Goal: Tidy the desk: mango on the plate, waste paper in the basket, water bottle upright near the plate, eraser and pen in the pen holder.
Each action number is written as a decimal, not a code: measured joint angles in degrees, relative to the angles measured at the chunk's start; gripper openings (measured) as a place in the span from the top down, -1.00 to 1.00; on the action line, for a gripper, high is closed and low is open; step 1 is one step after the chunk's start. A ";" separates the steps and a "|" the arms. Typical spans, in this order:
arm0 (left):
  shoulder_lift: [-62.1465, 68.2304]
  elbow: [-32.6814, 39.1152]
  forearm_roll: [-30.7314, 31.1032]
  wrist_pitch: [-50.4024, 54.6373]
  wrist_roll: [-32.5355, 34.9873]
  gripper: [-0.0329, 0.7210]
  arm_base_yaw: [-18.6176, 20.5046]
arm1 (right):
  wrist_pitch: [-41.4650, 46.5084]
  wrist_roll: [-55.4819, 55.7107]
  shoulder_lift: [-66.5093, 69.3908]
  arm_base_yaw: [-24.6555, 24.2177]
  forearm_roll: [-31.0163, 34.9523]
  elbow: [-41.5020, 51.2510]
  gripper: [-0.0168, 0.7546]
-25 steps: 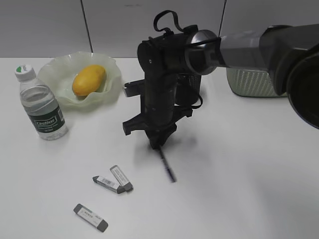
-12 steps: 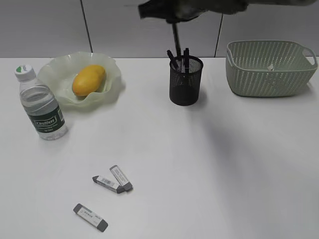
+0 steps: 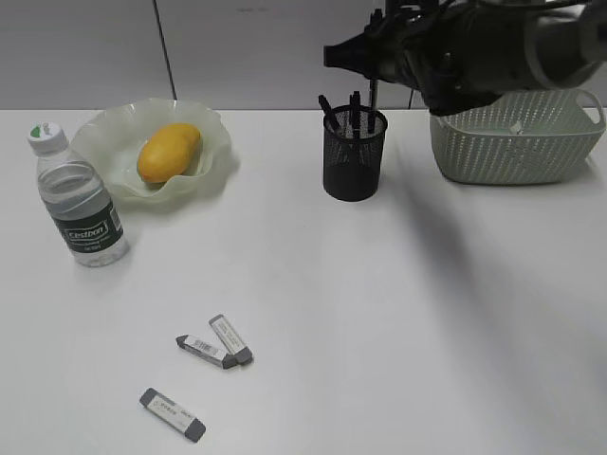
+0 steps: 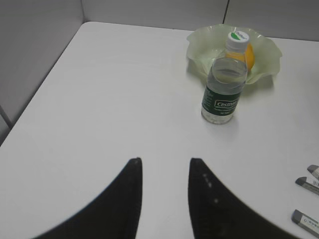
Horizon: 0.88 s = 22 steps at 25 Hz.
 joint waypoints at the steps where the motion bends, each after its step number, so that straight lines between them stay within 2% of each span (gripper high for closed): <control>1: 0.00 0.00 0.00 0.00 0.00 0.28 0.00 | 0.00 0.40 0.38 0.00 -0.18 0.00 0.65; 4: 0.00 0.00 0.00 0.00 0.00 0.28 0.00 | 0.00 1.07 0.57 0.00 -0.38 0.00 0.64; 6: 0.00 0.00 0.00 0.00 0.00 0.28 0.00 | 0.00 1.10 0.57 0.00 -0.49 -0.04 0.52; 8: 0.00 0.00 0.00 0.00 0.00 0.28 0.00 | 0.00 1.10 0.57 0.00 -0.49 -0.04 0.23; 10: 0.00 0.00 0.00 0.00 0.00 0.28 0.00 | -0.54 1.10 0.57 0.00 -0.55 -0.04 -0.17; 12: 0.00 0.00 0.00 0.00 0.00 0.28 0.00 | -1.38 1.05 0.57 0.00 -0.55 -0.06 -0.42; 13: 0.00 0.00 0.00 0.00 0.00 0.28 0.00 | -2.00 0.58 0.43 0.00 -0.55 -0.06 -0.48; 16: 0.00 0.00 0.00 0.00 0.00 0.28 0.00 | -7.63 -4.79 -2.49 -0.04 3.06 0.92 -0.46; 19: 0.00 0.00 0.00 0.00 0.00 0.28 0.00 | -11.71 -14.35 -11.89 -0.04 12.58 6.22 -0.36; 22: 0.00 0.00 0.00 0.00 0.00 0.28 0.00 | -13.50 -26.97 -25.14 -0.04 23.75 15.38 -0.30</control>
